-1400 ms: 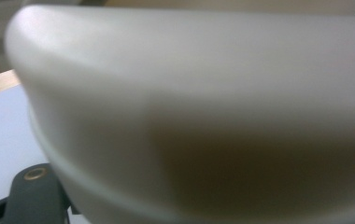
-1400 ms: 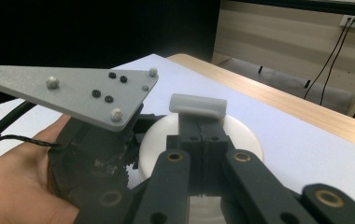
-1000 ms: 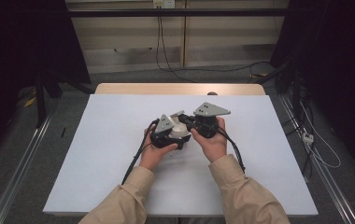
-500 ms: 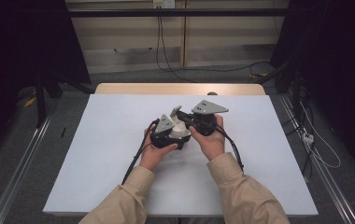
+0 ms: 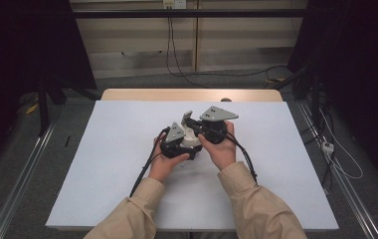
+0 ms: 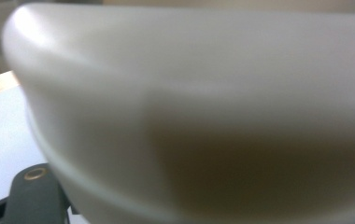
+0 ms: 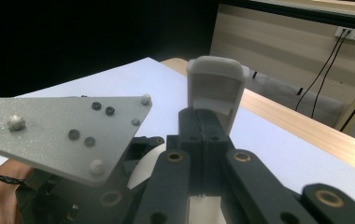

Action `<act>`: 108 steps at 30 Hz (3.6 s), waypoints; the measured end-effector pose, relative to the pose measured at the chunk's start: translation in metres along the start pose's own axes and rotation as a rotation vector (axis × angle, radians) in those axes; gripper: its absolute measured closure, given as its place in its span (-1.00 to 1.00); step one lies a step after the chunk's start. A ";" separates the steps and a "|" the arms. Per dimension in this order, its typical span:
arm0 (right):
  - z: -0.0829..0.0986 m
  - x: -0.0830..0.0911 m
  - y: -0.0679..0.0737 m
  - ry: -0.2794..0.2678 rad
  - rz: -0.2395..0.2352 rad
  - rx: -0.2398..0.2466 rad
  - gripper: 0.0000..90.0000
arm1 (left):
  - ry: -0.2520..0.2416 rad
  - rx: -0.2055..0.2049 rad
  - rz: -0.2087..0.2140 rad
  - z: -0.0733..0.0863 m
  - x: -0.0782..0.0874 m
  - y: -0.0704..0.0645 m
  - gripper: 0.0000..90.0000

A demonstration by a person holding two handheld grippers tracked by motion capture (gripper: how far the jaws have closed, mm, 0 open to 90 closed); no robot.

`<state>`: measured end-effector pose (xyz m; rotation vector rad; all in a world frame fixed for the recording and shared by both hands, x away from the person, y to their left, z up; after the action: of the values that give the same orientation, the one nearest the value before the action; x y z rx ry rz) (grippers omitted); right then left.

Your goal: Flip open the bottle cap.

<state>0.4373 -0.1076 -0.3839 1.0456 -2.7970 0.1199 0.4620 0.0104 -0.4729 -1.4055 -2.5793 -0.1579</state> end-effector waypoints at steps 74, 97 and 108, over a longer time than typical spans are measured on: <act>0.002 -0.027 -0.007 0.024 0.018 0.010 1.00 | 0.010 -0.011 -0.008 0.000 0.000 0.001 -0.59; 0.002 -0.031 -0.008 0.025 0.017 0.008 1.00 | 0.013 -0.001 -0.007 0.000 -0.001 0.000 -0.59; 0.003 -0.033 -0.009 0.029 0.014 0.005 1.00 | 0.013 0.001 -0.007 0.000 -0.001 0.000 -0.59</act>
<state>0.4673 -0.0930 -0.3922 1.0167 -2.7799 0.1430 0.4626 0.0094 -0.4734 -1.3909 -2.5741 -0.1667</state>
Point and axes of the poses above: each handheld gripper's, and its own axes: x roughly backward along the jaws, z roughly out of its underside, y roughly to its left, the point moved 3 cm from there along -x, roughly forward along the jaws, and after that the axes turned 9 degrees about -y, right-handed, at the moved point
